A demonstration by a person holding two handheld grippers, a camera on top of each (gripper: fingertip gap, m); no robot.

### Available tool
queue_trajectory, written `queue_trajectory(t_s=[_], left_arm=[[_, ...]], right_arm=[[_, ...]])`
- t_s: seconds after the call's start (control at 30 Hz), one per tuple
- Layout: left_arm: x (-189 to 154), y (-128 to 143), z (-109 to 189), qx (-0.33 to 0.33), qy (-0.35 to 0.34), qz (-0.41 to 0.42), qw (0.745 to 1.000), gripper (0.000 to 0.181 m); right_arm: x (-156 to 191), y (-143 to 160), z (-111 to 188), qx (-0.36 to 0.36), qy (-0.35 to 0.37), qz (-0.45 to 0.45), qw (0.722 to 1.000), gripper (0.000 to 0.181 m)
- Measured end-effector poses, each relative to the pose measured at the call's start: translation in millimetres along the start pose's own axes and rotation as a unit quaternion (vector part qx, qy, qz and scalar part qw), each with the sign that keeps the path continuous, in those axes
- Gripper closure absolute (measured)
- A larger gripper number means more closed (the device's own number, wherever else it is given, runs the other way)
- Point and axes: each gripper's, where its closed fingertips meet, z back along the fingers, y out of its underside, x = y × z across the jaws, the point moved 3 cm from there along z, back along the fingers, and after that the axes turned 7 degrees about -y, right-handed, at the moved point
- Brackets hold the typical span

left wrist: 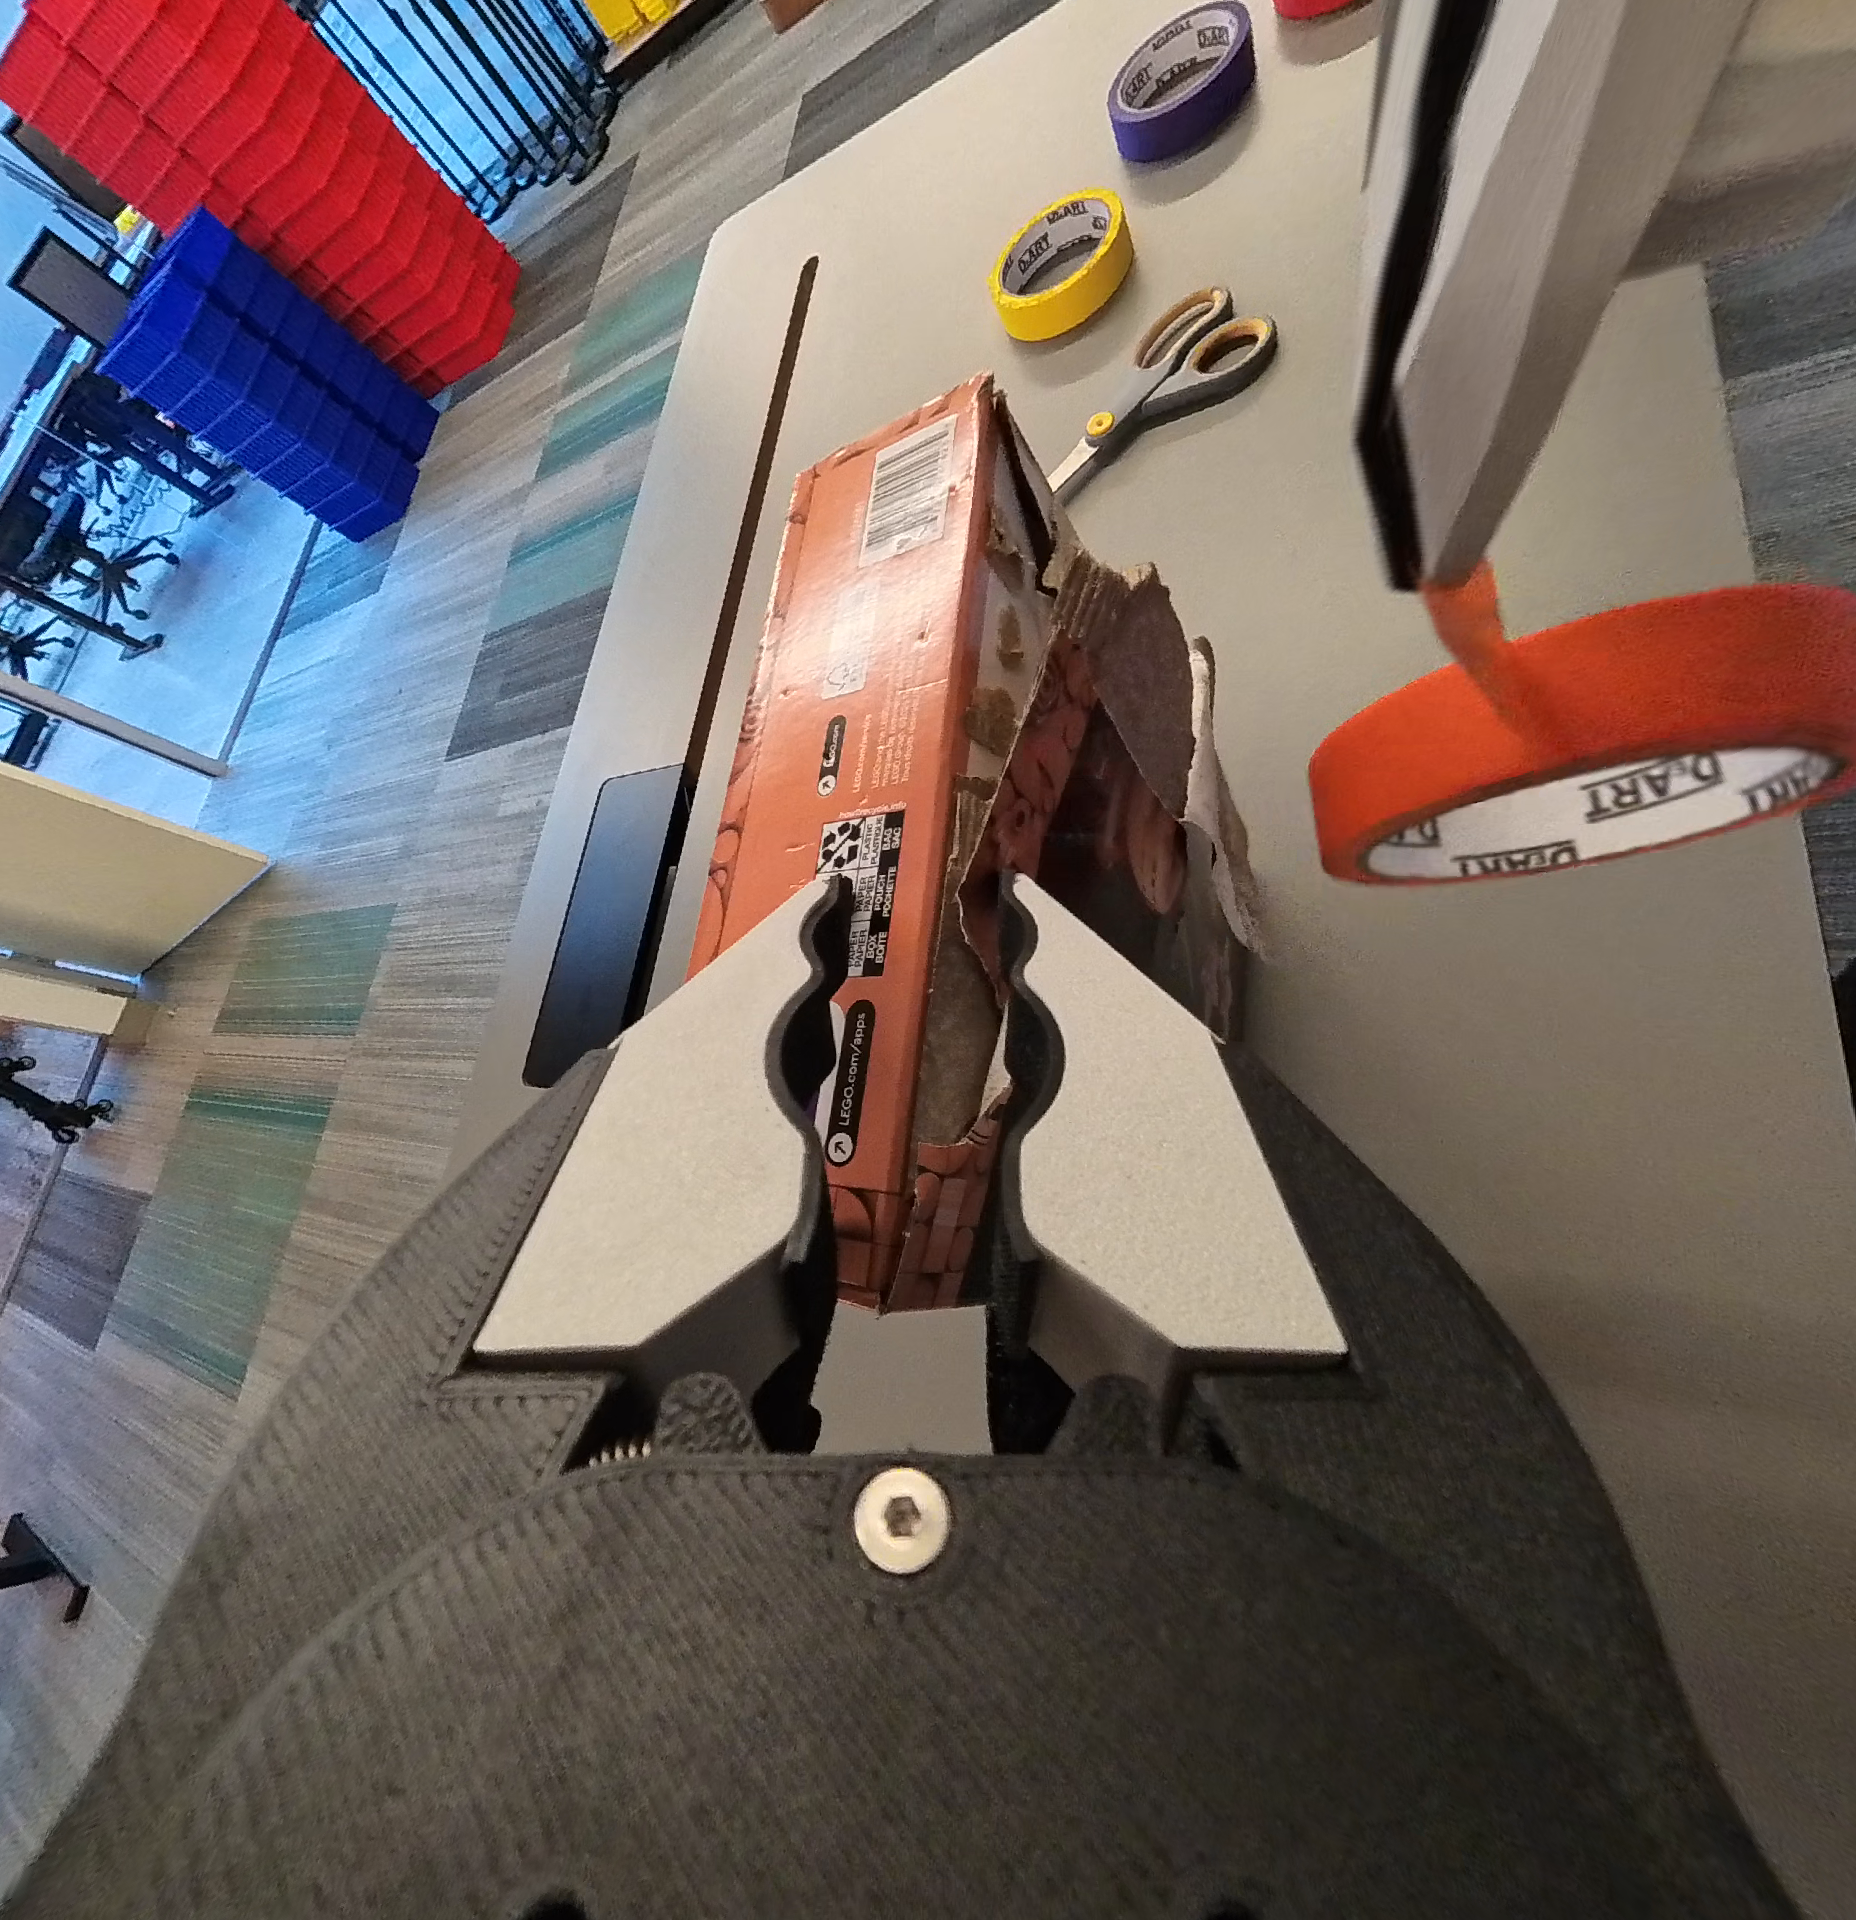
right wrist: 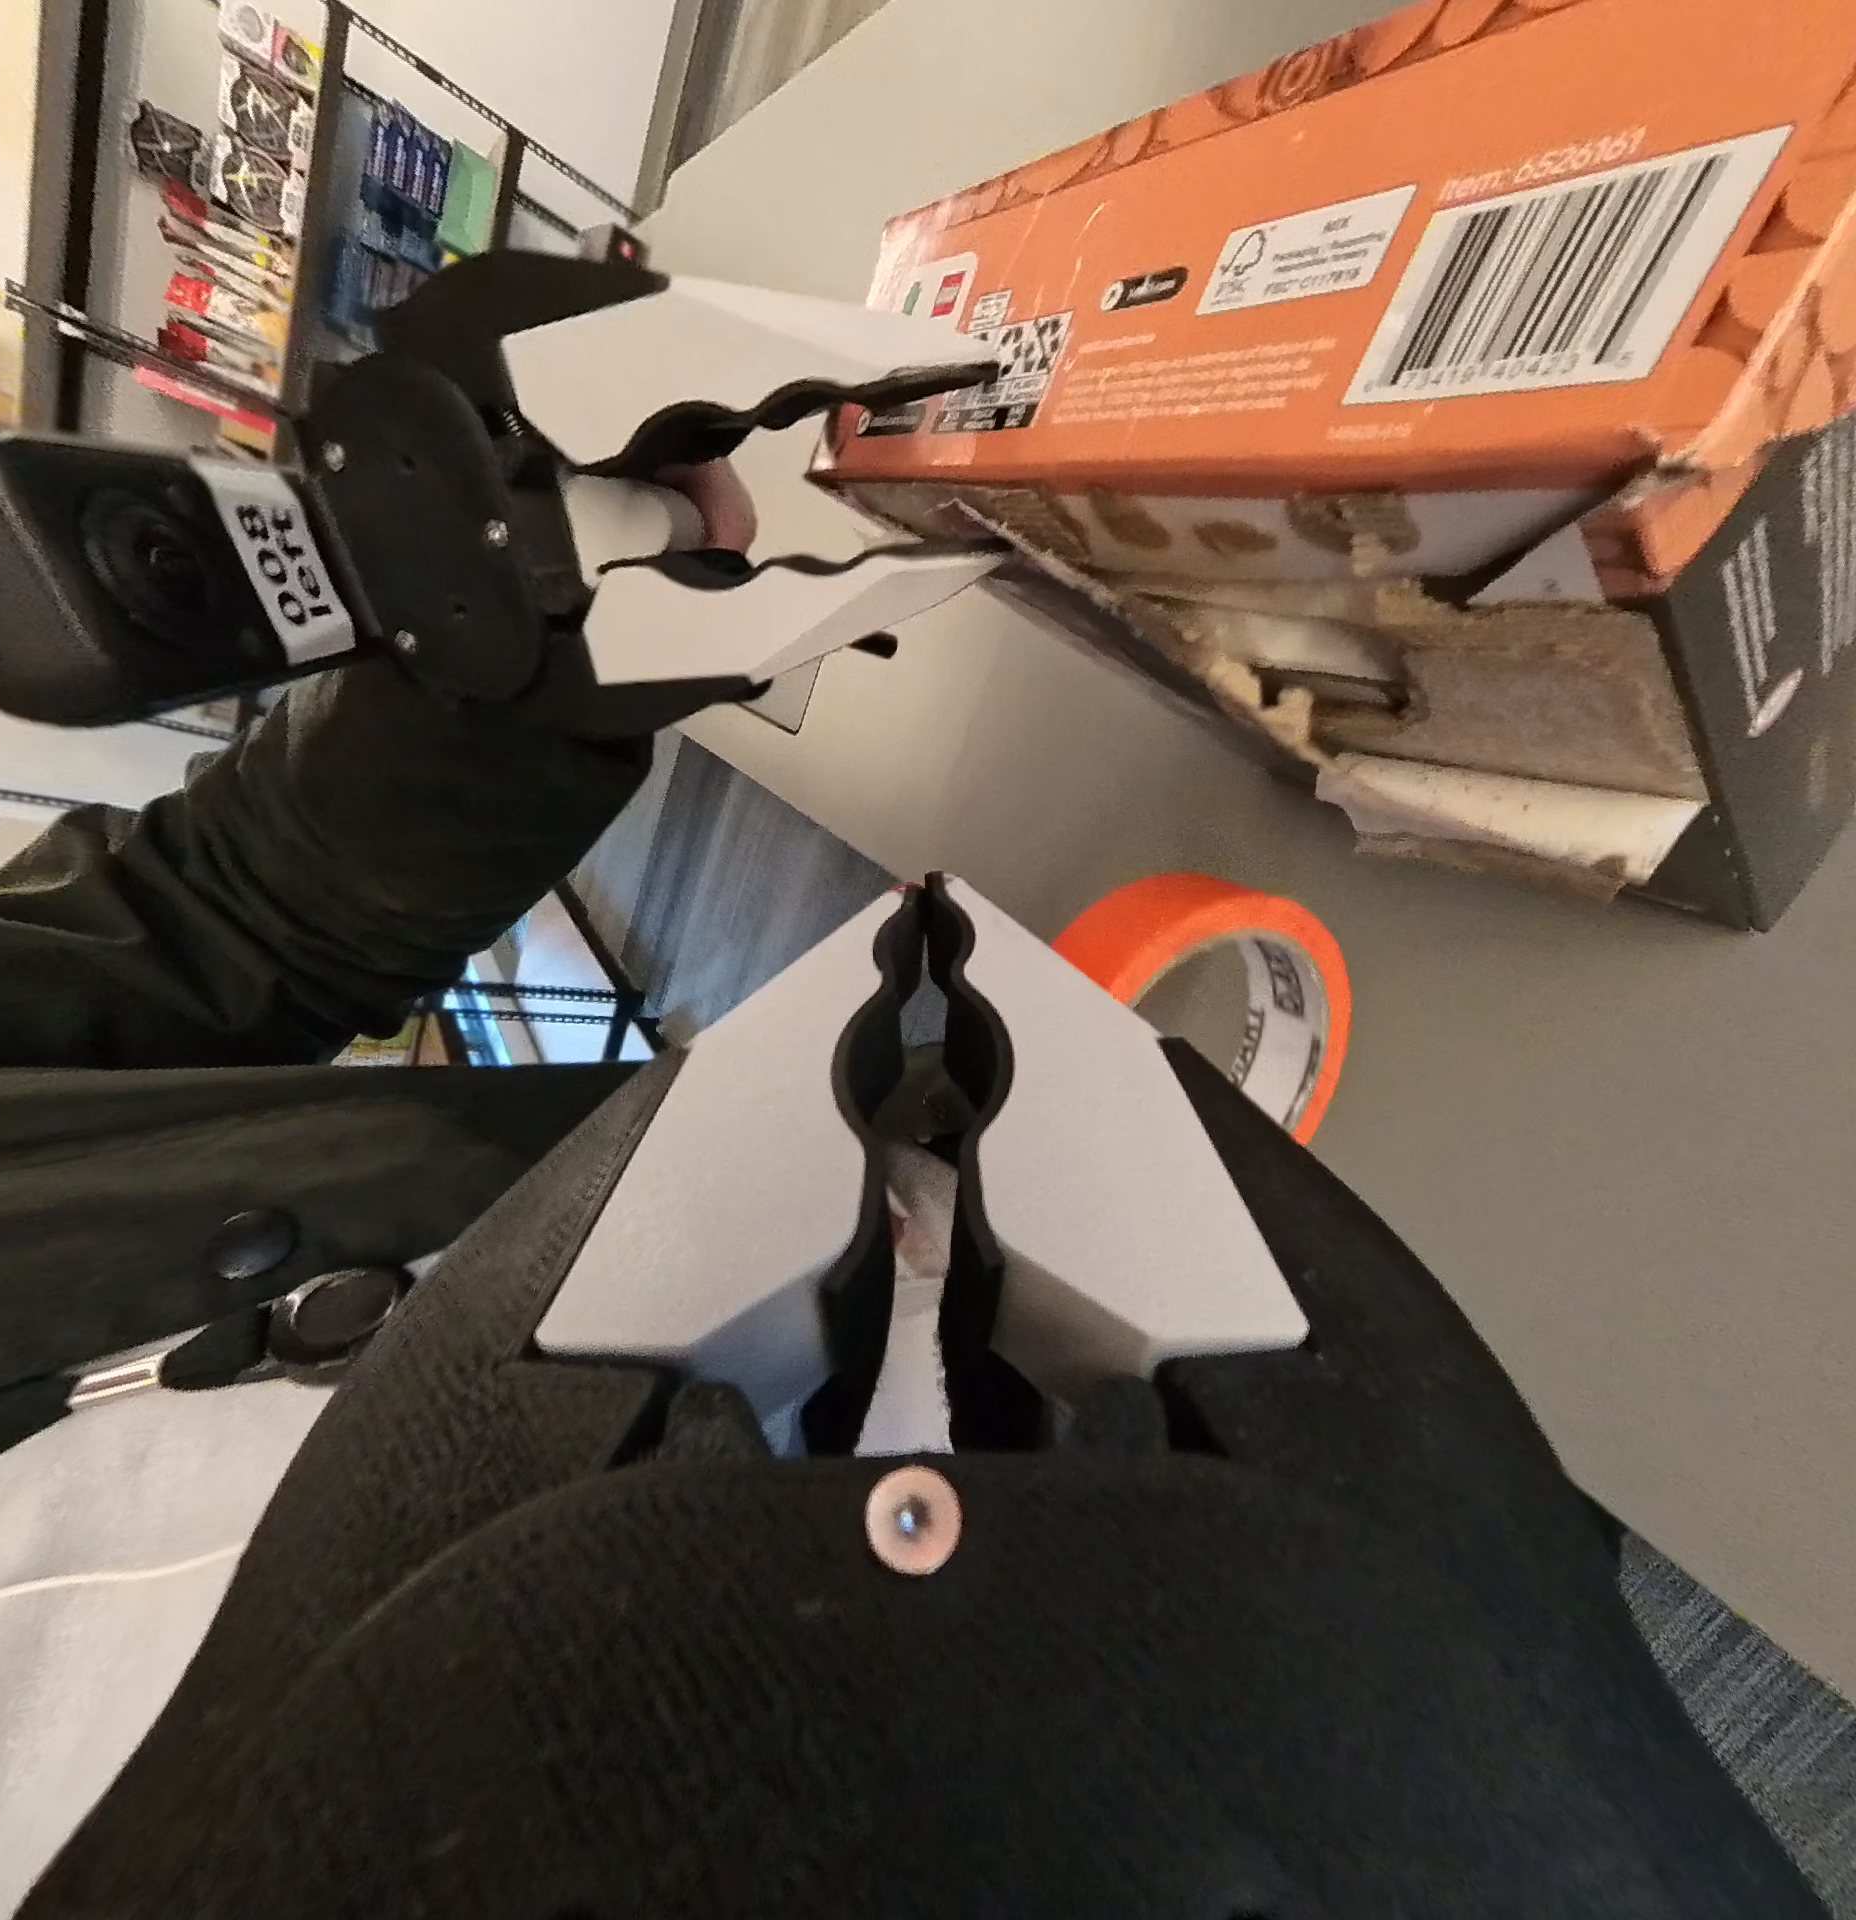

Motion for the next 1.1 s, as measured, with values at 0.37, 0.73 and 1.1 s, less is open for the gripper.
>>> queue_trajectory(t_s=[0.37,0.73,1.1], left_arm=[[-2.3,-0.1,0.1,-0.004,-0.001,-0.005,1.0,0.154],[-2.0,0.2,-1.3,-0.005,-0.002,-0.006,1.0,0.154],[-3.5,-0.2,-1.4,-0.008,0.0,-0.005,1.0,0.154]], right_arm=[[-4.9,-53.3,-17.9,0.006,0.018,0.073,0.997,0.181],[15.0,-37.6,-21.6,0.039,-0.018,0.066,0.997,0.181],[30.5,-30.7,-28.9,0.085,-0.032,0.103,0.991,0.181]])
